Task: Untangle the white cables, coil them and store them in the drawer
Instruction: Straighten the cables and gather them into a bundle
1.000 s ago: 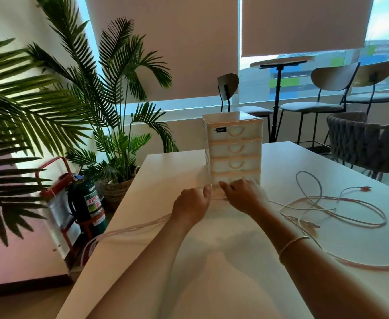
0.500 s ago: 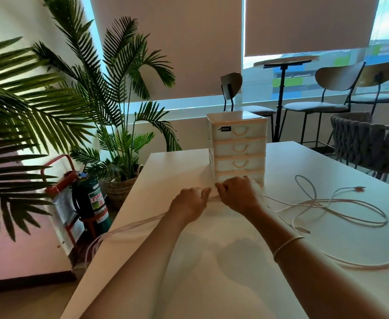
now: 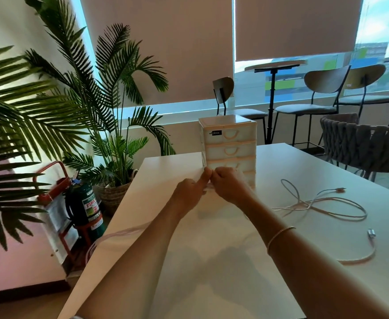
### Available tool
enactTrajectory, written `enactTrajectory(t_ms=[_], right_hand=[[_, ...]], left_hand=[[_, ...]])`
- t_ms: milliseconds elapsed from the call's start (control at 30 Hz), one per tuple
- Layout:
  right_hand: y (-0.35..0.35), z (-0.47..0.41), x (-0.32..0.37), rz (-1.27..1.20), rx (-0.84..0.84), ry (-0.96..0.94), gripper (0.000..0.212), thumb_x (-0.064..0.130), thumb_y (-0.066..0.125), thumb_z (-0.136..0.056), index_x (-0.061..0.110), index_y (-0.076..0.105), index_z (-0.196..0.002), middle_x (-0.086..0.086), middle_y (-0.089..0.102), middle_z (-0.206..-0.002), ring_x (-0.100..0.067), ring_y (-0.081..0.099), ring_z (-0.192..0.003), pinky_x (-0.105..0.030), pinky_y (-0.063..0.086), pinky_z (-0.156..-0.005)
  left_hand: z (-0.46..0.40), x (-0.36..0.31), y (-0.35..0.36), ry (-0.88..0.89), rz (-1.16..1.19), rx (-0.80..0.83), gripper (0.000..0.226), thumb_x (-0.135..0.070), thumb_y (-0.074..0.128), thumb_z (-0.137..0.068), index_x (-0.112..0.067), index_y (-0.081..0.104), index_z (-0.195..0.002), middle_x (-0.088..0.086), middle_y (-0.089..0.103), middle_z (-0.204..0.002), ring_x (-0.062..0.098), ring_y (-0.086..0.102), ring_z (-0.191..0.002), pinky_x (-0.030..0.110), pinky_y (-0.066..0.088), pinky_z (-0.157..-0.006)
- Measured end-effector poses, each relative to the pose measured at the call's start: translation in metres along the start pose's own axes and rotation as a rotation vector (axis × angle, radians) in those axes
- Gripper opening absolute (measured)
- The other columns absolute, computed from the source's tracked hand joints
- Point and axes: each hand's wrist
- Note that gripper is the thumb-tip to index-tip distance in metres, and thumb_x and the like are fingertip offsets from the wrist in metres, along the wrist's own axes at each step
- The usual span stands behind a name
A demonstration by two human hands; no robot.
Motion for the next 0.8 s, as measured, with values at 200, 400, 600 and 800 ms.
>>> enactTrajectory(t_ms=[200, 400, 600, 800], right_hand=[[-0.016, 0.011, -0.014, -0.559, 0.44, 0.081, 0.033, 0.033, 0.048, -0.093, 0.012, 0.054, -0.069, 0.001, 0.042, -0.052, -0.009, 0.03, -0.042, -0.02, 0.024, -0.04], [-0.046, 0.009, -0.034, -0.197, 0.393, 0.05, 0.039, 0.041, 0.051, -0.09, 0.013, 0.055, -0.063, -0.002, 0.05, -0.061, -0.01, 0.04, -0.05, -0.02, 0.034, -0.047], [-0.074, 0.012, -0.066, 0.038, 0.316, 0.202, 0.035, 0.039, 0.053, -0.09, 0.011, 0.062, -0.072, -0.003, 0.058, -0.064, -0.01, 0.046, -0.051, -0.022, 0.041, -0.06], [-0.087, 0.004, -0.078, 0.175, 0.284, 0.315, 0.038, 0.041, 0.044, -0.094, 0.017, 0.057, -0.068, 0.01, 0.062, -0.058, -0.01, 0.06, -0.056, -0.019, 0.038, -0.055]], left_hand=[[-0.012, -0.004, -0.023, 0.07, -0.251, -0.221, 0.057, -0.052, 0.044, -0.091, -0.011, 0.049, -0.052, 0.003, 0.048, -0.054, 0.024, 0.049, -0.065, 0.03, 0.033, -0.059], [-0.022, 0.006, -0.06, 0.051, -0.323, -0.441, 0.059, -0.046, 0.045, -0.093, 0.005, 0.068, -0.075, 0.021, 0.063, -0.074, 0.033, 0.061, -0.079, 0.031, 0.042, -0.069], [-0.014, 0.002, -0.08, -0.013, -0.443, -0.505, 0.056, -0.042, 0.04, -0.096, 0.005, 0.069, -0.092, 0.019, 0.059, -0.074, 0.027, 0.05, -0.071, 0.028, 0.031, -0.054], [-0.013, 0.001, -0.077, 0.013, -0.44, -0.509, 0.053, -0.038, 0.042, -0.096, 0.007, 0.069, -0.089, 0.025, 0.062, -0.077, 0.027, 0.05, -0.07, 0.029, 0.031, -0.06]])
Point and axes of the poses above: each hand's wrist, its own z-axis away from the middle knuckle, its own y-axis out of the palm, x = y × z
